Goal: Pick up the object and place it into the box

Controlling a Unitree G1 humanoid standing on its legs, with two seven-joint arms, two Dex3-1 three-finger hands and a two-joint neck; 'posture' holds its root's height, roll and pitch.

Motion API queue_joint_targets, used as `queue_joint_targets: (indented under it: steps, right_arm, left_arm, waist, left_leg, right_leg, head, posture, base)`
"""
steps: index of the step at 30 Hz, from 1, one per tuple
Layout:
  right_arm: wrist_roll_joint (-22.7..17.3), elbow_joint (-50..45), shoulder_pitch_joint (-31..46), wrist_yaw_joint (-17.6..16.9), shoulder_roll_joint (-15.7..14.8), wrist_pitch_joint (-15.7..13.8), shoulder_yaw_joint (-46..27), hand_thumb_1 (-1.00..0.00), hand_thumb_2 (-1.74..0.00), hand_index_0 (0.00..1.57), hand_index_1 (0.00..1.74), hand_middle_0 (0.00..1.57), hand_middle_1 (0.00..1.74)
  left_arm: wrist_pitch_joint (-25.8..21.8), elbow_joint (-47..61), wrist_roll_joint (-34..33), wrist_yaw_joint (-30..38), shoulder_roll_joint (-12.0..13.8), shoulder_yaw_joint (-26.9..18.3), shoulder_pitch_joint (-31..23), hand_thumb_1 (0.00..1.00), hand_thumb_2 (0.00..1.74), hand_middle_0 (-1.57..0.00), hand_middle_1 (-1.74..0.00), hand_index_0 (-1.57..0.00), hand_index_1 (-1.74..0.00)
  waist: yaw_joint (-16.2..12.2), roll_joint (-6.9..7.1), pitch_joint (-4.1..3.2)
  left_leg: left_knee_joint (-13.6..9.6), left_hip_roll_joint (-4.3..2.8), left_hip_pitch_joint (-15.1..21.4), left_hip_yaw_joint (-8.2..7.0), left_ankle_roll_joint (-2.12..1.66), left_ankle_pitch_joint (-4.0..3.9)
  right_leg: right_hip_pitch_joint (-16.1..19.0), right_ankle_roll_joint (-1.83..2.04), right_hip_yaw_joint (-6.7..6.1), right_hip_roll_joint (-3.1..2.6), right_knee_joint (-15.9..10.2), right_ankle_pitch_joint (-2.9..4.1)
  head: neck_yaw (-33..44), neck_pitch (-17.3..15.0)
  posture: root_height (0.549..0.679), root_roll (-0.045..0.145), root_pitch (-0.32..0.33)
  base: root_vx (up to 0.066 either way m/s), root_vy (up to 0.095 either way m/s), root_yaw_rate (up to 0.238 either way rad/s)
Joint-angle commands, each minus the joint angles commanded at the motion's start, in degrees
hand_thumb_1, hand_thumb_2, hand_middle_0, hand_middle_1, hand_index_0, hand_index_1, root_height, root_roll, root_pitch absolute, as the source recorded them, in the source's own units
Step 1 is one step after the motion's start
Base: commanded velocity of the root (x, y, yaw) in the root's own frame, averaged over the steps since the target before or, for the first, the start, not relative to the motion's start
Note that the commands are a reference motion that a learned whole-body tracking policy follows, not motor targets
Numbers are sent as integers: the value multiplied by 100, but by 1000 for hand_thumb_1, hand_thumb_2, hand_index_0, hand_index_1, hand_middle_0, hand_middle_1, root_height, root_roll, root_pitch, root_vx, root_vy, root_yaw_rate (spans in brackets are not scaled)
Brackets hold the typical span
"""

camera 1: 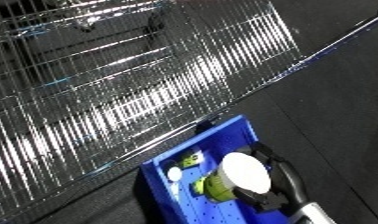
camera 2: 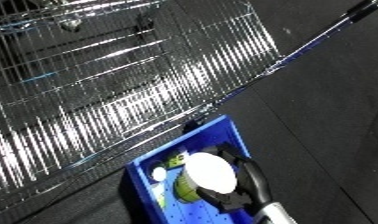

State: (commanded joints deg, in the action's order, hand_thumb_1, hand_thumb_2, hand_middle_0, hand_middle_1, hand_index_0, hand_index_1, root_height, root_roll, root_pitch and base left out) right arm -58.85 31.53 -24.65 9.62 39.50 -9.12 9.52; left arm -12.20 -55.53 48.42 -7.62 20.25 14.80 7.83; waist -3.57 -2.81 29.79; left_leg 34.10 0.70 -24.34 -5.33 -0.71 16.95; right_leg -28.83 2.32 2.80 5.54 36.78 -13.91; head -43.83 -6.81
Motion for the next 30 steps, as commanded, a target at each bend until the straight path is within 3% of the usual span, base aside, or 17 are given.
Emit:
queue_joint_targets:
  steps: [3,10,16,30]
  right_arm:
    - [-158,613,-45,149,-30,-6,-26,-650,-1131,1020,1131,1020,1131]
    - [284,2109,-282,200,-193,-125,-105,-300,-522,471,522,471,522]
    - [344,2839,-453,325,-226,-174,-202,0,0,0,0,0,0]
    - [649,2959,-413,316,-353,-345,-196,0,0,0,0,0,0]
  left_arm:
    - [-21,-129,5,-80,-10,30,37,0,0,0,0,0,0]
    - [-53,-323,-7,-176,-56,120,183,0,0,0,0,0,0]
    - [-23,-430,-40,-243,-91,148,258,0,0,0,0,0,0]
    - [-53,-496,16,-327,-151,190,265,0,0,0,0,0,0]
  waist:
    - [38,-24,0]
    - [146,-119,0]
    - [184,-185,0]
    - [170,-232,0]
  left_leg:
    - [-93,15,74,54,-14,-41]
    - [-381,52,270,168,-35,-189]
    - [-450,89,350,223,-46,-237]
    - [-470,127,372,249,-49,-288]
  right_leg:
    - [74,4,-1,1,-97,29]
    - [251,56,29,20,-347,136]
    - [322,67,56,38,-398,164]
    - [301,63,47,13,-354,174]
  head:
    - [-49,-62]
    - [-334,-147]
    - [-475,-313]
    - [-306,-594]
  posture:
    - [648,58,88]
    - [652,61,79]
    - [653,65,70]
    - [653,70,65]
  base:
    - [-23,-18,6]
    - [-26,-26,46]
    - [-15,-9,47]
    - [-21,14,19]
